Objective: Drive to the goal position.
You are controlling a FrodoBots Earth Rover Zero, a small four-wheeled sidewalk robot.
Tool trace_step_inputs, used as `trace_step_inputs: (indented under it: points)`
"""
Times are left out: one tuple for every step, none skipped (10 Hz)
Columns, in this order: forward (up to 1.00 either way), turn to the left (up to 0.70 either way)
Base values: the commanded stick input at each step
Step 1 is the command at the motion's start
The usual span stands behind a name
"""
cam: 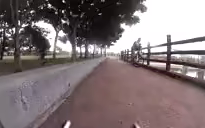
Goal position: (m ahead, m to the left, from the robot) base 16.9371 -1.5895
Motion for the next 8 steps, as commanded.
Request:
trace_step_inputs:
  points:
    - [0.70,0.03]
    - [0.70,0.03]
    - [0.70,0.03]
    - [0.70,0.03]
    - [0.70,-0.08]
    - [0.70,-0.30]
    - [0.70,0.03]
    - [0.70,0.04]
